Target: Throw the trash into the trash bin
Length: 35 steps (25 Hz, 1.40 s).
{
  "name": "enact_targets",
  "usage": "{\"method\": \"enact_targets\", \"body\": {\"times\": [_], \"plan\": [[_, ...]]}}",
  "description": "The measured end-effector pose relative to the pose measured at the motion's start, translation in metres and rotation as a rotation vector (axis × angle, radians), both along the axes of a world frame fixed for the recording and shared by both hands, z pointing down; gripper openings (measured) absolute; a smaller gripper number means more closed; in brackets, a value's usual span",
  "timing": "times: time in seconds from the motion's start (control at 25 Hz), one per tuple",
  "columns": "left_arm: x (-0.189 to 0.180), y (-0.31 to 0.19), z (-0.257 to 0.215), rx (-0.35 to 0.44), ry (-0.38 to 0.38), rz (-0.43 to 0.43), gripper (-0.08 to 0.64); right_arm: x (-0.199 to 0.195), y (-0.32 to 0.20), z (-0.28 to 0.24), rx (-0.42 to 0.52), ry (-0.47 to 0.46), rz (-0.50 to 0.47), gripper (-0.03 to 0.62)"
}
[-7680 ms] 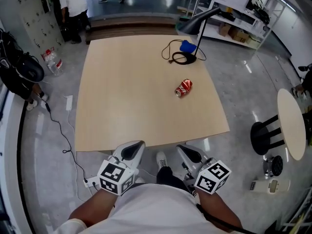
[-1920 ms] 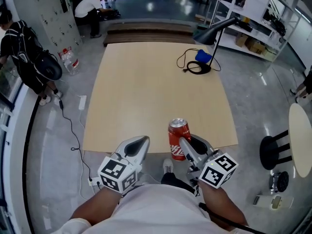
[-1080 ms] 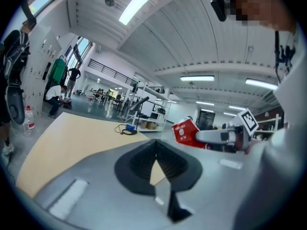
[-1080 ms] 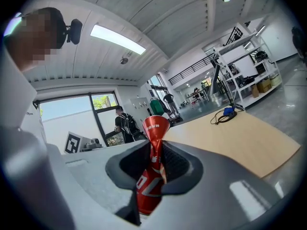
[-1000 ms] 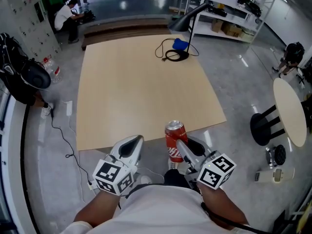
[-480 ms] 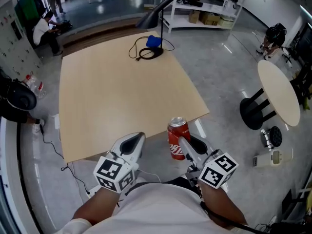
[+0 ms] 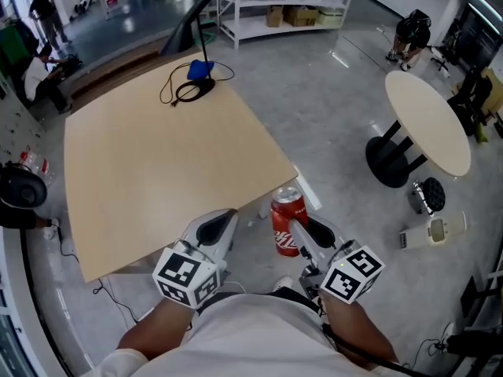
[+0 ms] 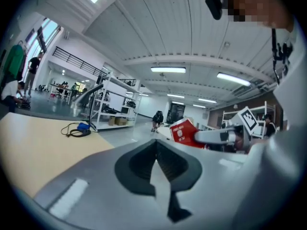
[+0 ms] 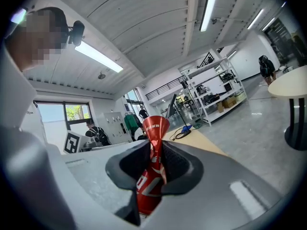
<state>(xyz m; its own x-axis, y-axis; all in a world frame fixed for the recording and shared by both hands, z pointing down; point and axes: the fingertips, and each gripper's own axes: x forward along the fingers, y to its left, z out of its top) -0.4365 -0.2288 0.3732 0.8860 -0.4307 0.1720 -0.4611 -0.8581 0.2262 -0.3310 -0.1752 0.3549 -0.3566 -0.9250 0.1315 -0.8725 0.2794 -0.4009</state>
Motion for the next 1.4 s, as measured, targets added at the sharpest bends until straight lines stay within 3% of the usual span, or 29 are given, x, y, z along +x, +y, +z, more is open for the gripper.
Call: {"method": "enact_targets", "body": {"times": [0.28,0.8,1.12,1.4], "plan": [[0.085,0.021,-0.005,0.025,-0.034,0.104,0.006,0.079,0.028,-0.006,0.008,-0.015,0.097,0.069],[0.243,0.104,-0.003,0.035,-0.047,0.304,0.006,0.216,0.13,-0.005,0.013,-0.012,0.294,0.069],[0.303,0.147,-0.006,0.044,-0.057,0.441,0.006,0.262,0.185,-0.003,0.02,-0.03,0.439,0.069],[0.339,0.175,-0.001,0.004,-0.082,0.565,0.006,0.293,0.224,-0.001,0.028,-0.046,0.571,0.069]]}}
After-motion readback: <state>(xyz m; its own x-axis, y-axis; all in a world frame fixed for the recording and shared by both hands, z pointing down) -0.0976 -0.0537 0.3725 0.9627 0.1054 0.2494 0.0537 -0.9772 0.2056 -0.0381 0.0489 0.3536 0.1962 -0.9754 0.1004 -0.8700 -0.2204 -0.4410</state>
